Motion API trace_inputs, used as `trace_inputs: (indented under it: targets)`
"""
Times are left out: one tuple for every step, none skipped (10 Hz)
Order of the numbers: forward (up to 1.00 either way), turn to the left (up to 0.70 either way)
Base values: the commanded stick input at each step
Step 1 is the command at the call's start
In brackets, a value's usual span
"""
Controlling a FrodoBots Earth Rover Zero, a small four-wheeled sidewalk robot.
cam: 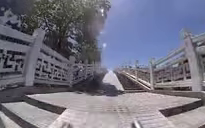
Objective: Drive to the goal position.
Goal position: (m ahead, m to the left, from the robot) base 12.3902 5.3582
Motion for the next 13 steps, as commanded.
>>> trace_inputs:
  targets:
    - [0.7,0.0]
    - [0.7,0.0]
    - [0.7,0.0]
    - [0.7,0.0]
    - [0.7,0.0]
    - [0.7,0.0]
    - [0.7,0.0]
    - [0.7,0.0]
    - [0.7,0.0]
    - [0.7,0.0]
    - [0.7,0.0]
    - [0.7,0.0]
    - [0.7,0.0]
